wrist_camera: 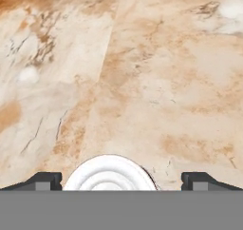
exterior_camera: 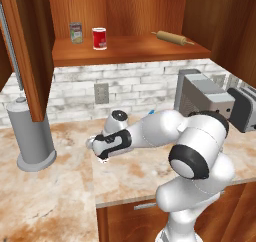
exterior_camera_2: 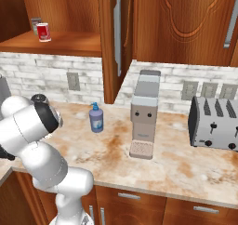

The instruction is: Pick the cans from the counter and place them in their designated side in the cabinet.

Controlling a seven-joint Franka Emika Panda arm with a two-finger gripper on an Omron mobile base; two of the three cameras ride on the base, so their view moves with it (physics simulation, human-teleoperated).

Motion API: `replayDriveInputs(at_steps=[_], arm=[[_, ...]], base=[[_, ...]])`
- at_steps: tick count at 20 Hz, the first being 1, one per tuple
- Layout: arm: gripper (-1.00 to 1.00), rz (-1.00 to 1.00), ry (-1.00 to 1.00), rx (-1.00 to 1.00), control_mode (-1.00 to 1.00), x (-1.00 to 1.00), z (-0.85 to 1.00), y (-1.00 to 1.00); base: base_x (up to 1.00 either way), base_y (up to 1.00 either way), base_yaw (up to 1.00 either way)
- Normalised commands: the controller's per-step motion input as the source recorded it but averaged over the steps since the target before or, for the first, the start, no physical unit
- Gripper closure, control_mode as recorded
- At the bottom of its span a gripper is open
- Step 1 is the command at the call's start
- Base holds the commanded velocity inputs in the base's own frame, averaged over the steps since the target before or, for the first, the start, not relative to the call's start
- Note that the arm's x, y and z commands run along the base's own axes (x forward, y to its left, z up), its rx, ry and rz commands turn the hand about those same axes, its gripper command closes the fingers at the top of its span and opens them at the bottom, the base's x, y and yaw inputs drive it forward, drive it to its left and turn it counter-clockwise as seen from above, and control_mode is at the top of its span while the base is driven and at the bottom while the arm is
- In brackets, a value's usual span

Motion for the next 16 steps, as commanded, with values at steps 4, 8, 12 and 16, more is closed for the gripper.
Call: replayDriveInputs(at_steps=[4, 8, 12, 16], arm=[[1.00, 0.00, 0.03, 0.00, -1.00, 0.09, -0.19, 0.10], [1.00, 0.00, 0.02, 0.00, -1.00, 0.01, -0.12, 0.02], [1.00, 0.00, 0.00, 0.00, -1.00, 0.00, -0.02, 0.00], [1.00, 0.00, -0.02, 0.00, -1.00, 0.00, 0.06, 0.00]], base=[[0.00, 0.00, 0.00], [0.00, 0.00, 0.00], [0.00, 0.00, 0.00], [0.00, 0.00, 0.00]])
